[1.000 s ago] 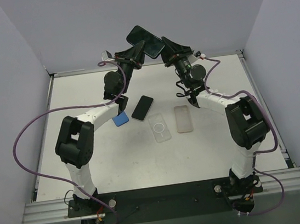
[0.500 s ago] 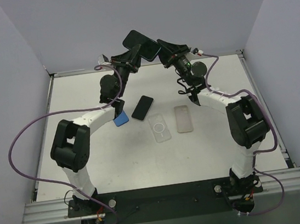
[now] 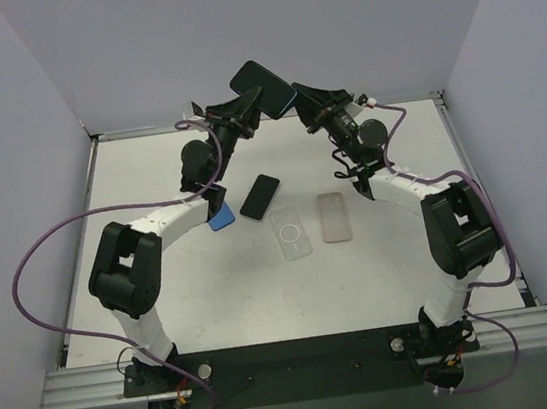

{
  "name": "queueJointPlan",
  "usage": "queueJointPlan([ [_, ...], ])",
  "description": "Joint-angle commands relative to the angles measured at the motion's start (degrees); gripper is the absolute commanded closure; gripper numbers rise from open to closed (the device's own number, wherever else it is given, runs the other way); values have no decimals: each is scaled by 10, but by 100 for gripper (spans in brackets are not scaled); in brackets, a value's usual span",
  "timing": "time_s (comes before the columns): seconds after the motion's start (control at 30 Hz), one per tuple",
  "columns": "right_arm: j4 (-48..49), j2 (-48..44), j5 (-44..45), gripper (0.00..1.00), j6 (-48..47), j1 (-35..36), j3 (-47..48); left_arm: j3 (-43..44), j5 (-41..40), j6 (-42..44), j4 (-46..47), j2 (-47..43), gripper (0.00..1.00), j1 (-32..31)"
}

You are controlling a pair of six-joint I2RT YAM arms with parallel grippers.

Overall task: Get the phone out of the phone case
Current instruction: Remove the phone case from the phone.

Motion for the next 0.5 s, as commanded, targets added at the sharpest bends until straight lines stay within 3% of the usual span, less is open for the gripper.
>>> queueJointPlan([
  [0.0,123,-11,-18,100,42,-20,-21,30,2,-77,300,-71,100,-3],
  [0.13,-20,-46,-121,98,-52,-24,-14,31,9,-77,297,-75,100,-3],
  [0.2,-168,-79,-171,87,-165,-21,-3,27,11,-78,296,-76,100,-3],
  [0.27,-298,-98,-183,87,-263,-16,12,24,14,-77,294,-78,100,-3],
  [0.47,-411,-113,-208,86,-344,-16,36,24,15,-80,294,-72,100,-5],
])
